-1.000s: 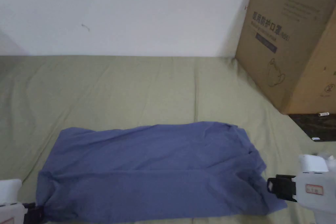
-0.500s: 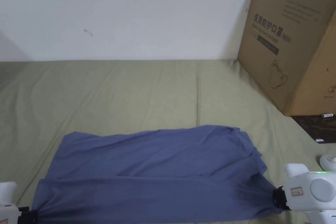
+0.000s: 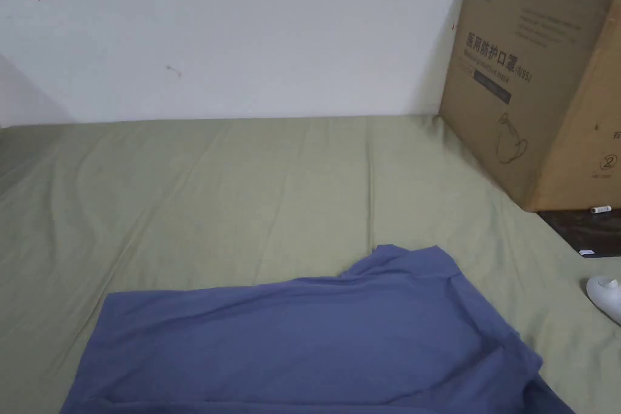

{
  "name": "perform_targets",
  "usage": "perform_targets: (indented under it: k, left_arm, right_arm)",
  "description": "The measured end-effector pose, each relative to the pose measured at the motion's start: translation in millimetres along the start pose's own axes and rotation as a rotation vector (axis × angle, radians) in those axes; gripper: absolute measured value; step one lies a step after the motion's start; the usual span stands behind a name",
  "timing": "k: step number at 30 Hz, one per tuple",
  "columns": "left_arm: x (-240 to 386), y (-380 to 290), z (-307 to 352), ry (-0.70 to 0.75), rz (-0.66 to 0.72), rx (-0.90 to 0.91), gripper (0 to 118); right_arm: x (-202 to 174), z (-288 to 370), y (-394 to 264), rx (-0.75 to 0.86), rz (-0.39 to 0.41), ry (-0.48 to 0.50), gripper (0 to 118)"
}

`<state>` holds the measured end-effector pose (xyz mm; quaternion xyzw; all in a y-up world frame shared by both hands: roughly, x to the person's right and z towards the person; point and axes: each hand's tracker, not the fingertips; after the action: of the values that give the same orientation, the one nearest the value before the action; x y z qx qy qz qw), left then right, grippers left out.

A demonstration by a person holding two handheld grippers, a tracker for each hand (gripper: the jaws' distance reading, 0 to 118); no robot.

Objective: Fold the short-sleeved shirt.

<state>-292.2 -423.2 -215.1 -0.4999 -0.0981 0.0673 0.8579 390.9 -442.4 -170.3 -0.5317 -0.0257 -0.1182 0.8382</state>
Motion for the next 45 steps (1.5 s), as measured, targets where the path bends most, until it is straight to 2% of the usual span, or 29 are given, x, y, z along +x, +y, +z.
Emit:
perform_targets:
  k: [2,3,4,5,6,7,8,13,14,15,16,17,18,19,22,24,28,29,30,31,32,33,37,38,39,40,42,43,45]
  left_arm:
    - [-6,-12,-7,-0.013,0.022,-0.028,5]
    - [-8,-16,-9,-0.005,0.029,-0.025,10]
    - [-9,-18,-9,0.008,0.029,-0.014,24]
    - [-11,-18,-6,0.008,0.036,0.005,54]
    - [-12,-18,-3,0.015,0.045,0.026,81]
    - [-13,-17,0,0.018,0.05,0.063,108]
    - [-13,-16,2,0.023,0.052,0.091,118]
    - [-3,5,19,0.013,0.054,0.18,115]
    - [0,10,22,0.005,0.044,0.205,114]
    - [5,18,25,0.005,0.044,0.21,107]
    - [9,27,27,-0.007,0.043,0.209,89]
    - [13,34,30,-0.023,0.041,0.214,44]
    - [20,43,33,-0.037,0.026,0.243,4]
    - [26,50,34,-0.032,0.003,0.26,0]
    - [41,84,22,0.012,-0.075,0.272,0]
    - [37,113,1,-0.047,-0.057,0.242,0]
    - [10,183,-57,0.029,-0.014,0.198,0]
    - [1,197,-71,0.044,0.002,0.188,10]
    - [-8,211,-86,0.053,0.001,0.185,30]
    - [-15,222,-100,0.081,-0.003,0.168,58]
    - [-19,231,-116,0.105,-0.01,0.138,103]
    - [-24,238,-134,0.119,-0.02,0.097,118]
    - [-21,238,-181,0.175,-0.061,-0.007,112]
    - [-18,235,-190,0.164,-0.082,-0.039,101]
    - [-14,230,-194,0.141,-0.107,-0.07,77]
    - [-10,224,-192,0.139,-0.142,-0.073,61]
    - [1,218,-181,0.202,-0.236,-0.021,17]
    - [5,216,-172,0.103,-0.209,0.015,4]
    - [4,216,-159,0.099,-0.21,0.052,4]
  right_arm:
    - [-1,-10,-10,-0.007,-0.019,0.0,5]
    - [-2,-12,-13,0.001,-0.029,-0.008,16]
    - [-5,-13,-14,0.012,-0.032,-0.021,38]
    - [-7,-14,-14,0.015,-0.029,-0.044,78]
    - [-9,-14,-13,0.018,-0.022,-0.065,103]
    - [-11,-13,-12,0.028,-0.018,-0.071,116]
    - [-12,-11,-11,0.043,-0.017,-0.07,118]
    - [-41,21,11,0.215,0.051,-0.075,118]
    - [-47,26,16,0.23,0.061,-0.068,114]
    - [-54,31,22,0.236,0.071,-0.038,106]
    - [-63,37,29,0.244,0.082,0.004,85]
    - [-73,43,33,0.282,0.097,0.028,37]
    - [-82,49,38,0.331,0.115,0.046,1]
    - [-89,52,43,0.365,0.13,0.05,0]
    - [-120,55,62,0.425,0.17,0.037,0]
    - [-128,47,79,0.412,0.18,0.075,0]
    - [-138,29,101,0.391,0.173,0.098,0]
    - [-138,24,104,0.376,0.164,0.109,0]
    - [-138,20,107,0.359,0.155,0.115,0]
    - [-137,16,108,0.349,0.145,0.118,0]
    - [-135,12,110,0.335,0.134,0.122,0]
    - [-133,8,111,0.321,0.122,0.122,0]
    - [-119,-8,121,0.288,0.065,0.116,0]
    - [-116,-12,125,0.281,0.048,0.107,0]
    - [-112,-16,131,0.274,0.034,0.101,0]
    - [-109,-20,137,0.27,0.025,0.098,0]
    - [-103,-31,156,0.261,0.03,0.082,0]
    - [-102,-36,167,0.253,0.037,0.066,0]
    - [-99,-50,191,0.248,0.047,0.057,4]
